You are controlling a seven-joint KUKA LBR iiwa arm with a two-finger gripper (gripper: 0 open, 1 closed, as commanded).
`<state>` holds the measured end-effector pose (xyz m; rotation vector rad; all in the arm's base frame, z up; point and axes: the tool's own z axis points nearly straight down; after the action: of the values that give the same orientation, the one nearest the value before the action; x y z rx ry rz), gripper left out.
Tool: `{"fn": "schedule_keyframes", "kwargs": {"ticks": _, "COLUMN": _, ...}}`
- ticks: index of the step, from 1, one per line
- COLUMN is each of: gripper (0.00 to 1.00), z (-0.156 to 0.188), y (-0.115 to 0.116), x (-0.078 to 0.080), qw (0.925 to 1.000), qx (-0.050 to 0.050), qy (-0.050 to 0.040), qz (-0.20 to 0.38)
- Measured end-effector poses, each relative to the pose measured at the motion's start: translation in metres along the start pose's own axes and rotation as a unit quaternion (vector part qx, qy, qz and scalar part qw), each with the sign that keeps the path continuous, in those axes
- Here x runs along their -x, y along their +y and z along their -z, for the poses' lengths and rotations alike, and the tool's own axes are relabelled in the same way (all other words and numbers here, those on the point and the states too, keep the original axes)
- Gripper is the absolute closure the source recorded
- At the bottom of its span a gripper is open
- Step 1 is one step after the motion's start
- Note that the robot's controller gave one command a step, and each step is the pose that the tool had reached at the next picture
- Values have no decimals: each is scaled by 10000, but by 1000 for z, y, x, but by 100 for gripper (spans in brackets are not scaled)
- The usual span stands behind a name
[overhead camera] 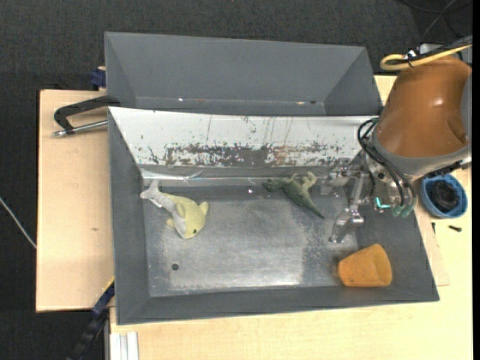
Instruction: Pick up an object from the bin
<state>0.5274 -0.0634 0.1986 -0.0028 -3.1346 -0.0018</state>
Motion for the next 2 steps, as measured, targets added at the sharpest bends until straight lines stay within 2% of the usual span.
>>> {"fn": "schedule_keyframes", "kwargs": {"ticks": 1, "gripper": 0, "z": -69, "y": 25, "x": 58, "qw": 9951, "qx": -1, "qy": -49, "qz": 989}}
{"fn": "schedule_keyframes", "kwargs": {"ticks": 2, "gripper": 0, "z": -103, "y": 20, "x": 75, "qw": 9969, "qx": 6, "qy": -86, "qz": 787}}
